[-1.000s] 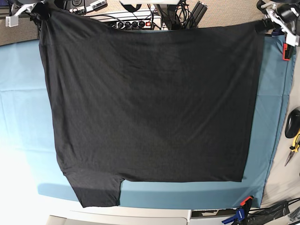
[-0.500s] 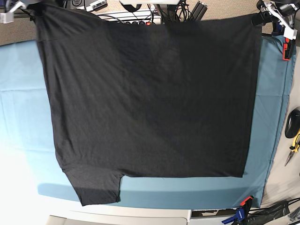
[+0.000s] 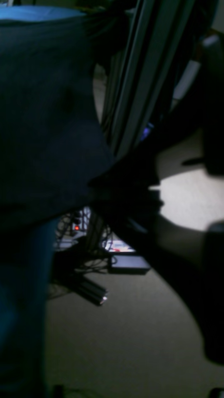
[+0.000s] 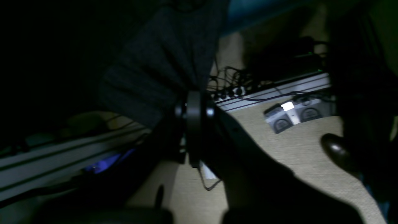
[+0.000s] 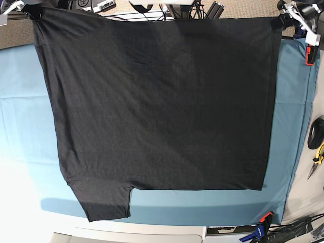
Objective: Fold the T-shirt properly
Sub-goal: 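Lift both shoulder corners and pull them toward the robot base, then lay the shoulder edge down and drag it toward the hem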
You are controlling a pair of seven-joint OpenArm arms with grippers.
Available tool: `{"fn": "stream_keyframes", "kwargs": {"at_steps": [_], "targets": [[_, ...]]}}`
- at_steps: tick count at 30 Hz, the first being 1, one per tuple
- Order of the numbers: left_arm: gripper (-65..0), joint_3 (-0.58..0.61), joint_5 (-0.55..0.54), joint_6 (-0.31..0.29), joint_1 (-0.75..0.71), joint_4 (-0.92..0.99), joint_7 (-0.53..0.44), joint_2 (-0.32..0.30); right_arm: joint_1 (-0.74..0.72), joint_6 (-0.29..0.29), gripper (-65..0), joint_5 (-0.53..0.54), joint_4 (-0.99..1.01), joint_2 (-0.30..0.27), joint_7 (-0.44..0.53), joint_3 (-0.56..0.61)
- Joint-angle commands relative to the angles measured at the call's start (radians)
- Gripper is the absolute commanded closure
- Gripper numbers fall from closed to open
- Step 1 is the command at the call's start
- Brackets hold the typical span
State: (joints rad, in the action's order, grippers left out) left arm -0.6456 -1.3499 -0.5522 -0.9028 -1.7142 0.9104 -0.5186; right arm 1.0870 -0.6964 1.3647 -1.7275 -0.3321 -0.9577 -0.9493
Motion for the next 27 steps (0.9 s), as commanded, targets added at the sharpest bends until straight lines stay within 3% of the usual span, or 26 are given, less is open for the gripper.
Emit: {"fn": "stream_keyframes", "kwargs": {"at_steps": [1, 7, 14, 23, 27], "targets": [[0.0, -0.012, -0.015, -0.034, -0.011, -0.029, -0.014, -0.013, 0.009, -0.002, 0.0, 0.032, -0.009, -0.014, 0.006, -0.018], [0.0, -0.012, 0.053, -0.051, 0.018, -0.108, -0.054, -0.014, -0.057, -0.002, 0.0, 0.038, -0.009, -0.014, 0.007, -0.018], [0.0, -0.012, 0.156, -0.021, 0.147, -0.109, -0.106, -0.019, -0.211, -0.002, 0.0, 0.025, -0.009, -0.013, 0.008, -0.012], [0.0, -0.012, 0.272, 0.013, 0.28, -0.101, -0.153, -0.036, -0.525, -0.002, 0.0, -0.242, -0.009, 0.011, 0.096, -0.004], [0.0, -0.012, 0.298, 0.013, 0.291, -0.101, -0.179, -0.036, -0.621, -0.002, 0.0, -0.346, -0.008, 0.01, 0.141, 0.06]]}}
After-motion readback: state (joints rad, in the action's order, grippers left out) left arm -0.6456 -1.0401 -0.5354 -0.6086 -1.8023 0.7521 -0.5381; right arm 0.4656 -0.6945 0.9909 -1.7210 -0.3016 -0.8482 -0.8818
